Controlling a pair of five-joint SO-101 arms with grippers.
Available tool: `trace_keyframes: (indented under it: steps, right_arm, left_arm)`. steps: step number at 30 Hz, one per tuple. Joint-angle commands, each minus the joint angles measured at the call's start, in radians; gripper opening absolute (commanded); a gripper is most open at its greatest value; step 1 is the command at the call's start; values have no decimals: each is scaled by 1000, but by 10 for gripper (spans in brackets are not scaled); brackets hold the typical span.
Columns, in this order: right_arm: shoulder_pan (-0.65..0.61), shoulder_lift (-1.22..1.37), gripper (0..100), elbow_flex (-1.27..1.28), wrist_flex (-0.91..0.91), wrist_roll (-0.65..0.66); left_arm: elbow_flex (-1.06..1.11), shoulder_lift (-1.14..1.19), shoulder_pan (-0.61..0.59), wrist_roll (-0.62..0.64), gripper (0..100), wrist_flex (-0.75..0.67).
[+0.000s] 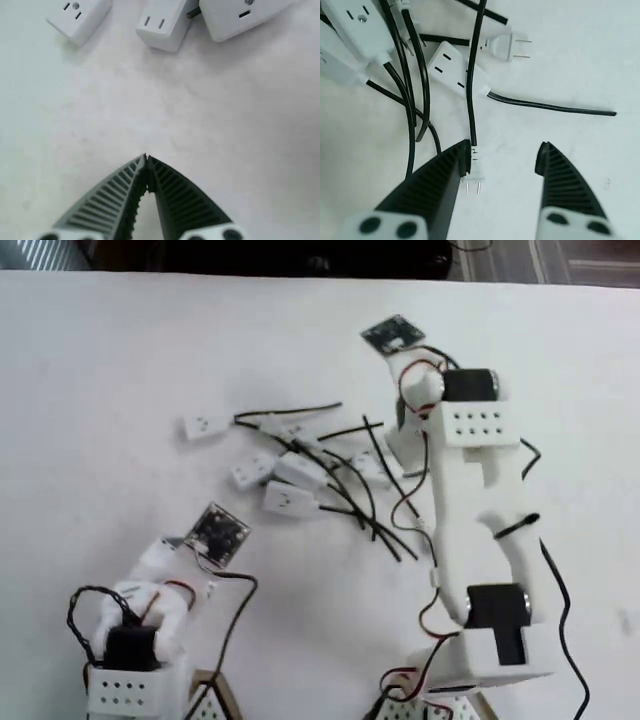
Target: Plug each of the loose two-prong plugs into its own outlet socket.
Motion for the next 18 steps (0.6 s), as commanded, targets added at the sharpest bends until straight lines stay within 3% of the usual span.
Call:
trace_keyframes:
  steps: [1,4,11,18]
  right_arm:
    - [24,-99,207,-75,97,-28]
    - [67,-108,206,-52,188,-28]
    - [130,-116,205,187,194,-18]
    - [122,-116,207,414,5,44]
  left_arm:
    - [-3,-2,-8,-8,24,5]
    - [-3,-2,-8,-8,24,5]
    - [-3,-2,-8,-8,24,5]
    - [-3,-2,-8,-8,24,6]
